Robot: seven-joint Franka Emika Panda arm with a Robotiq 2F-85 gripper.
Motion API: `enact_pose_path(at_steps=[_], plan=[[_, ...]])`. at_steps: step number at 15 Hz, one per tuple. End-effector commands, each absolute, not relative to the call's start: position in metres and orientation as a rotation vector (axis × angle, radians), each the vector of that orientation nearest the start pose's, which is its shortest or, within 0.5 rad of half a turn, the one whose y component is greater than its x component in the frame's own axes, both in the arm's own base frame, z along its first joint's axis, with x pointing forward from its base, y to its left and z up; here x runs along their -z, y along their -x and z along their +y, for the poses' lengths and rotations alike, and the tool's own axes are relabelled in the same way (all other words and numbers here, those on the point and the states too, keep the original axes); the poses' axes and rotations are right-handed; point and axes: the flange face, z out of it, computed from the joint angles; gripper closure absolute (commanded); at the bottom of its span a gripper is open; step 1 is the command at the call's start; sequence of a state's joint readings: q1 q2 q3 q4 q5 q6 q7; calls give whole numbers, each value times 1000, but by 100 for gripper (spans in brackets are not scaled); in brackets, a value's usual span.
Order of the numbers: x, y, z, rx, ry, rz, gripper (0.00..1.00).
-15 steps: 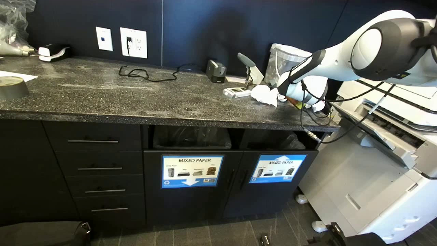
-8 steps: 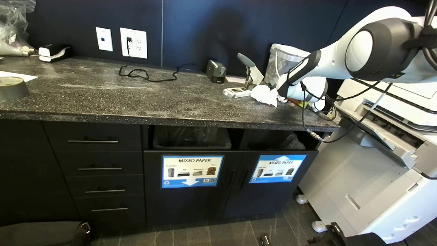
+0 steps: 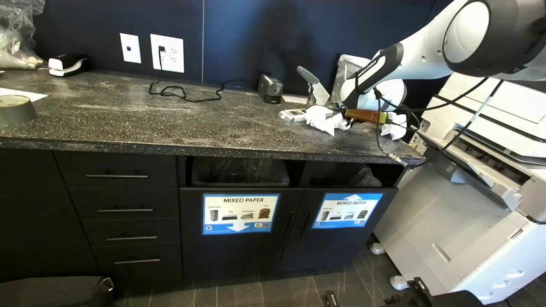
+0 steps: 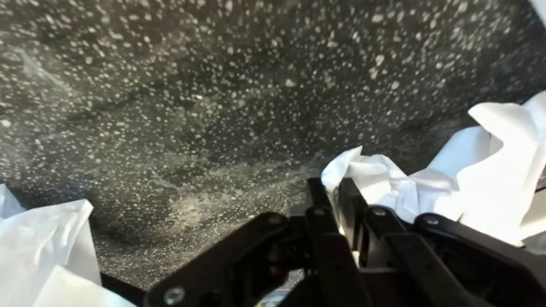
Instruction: Put three crumpled papers inside the bin on the right
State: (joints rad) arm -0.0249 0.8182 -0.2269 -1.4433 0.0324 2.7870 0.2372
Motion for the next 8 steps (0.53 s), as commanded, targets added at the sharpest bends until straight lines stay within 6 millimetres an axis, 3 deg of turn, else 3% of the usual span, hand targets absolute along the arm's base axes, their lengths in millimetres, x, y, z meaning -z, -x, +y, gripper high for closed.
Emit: enact_pose_path(at_steps=[1,2,4,5,6,7,8], plan=[[-281,-716,-110,682,3247,457,87],[-292,-710,-124,622,3283,398,87],[-289,-691,-88,524,3375,319,87],[-299,-685,-102,450,3412,250,86],[-300,-672,-95,388,3453,191,87],[-291,-658,-70,341,3502,133,86],[-296,-652,-77,280,3526,66,87]])
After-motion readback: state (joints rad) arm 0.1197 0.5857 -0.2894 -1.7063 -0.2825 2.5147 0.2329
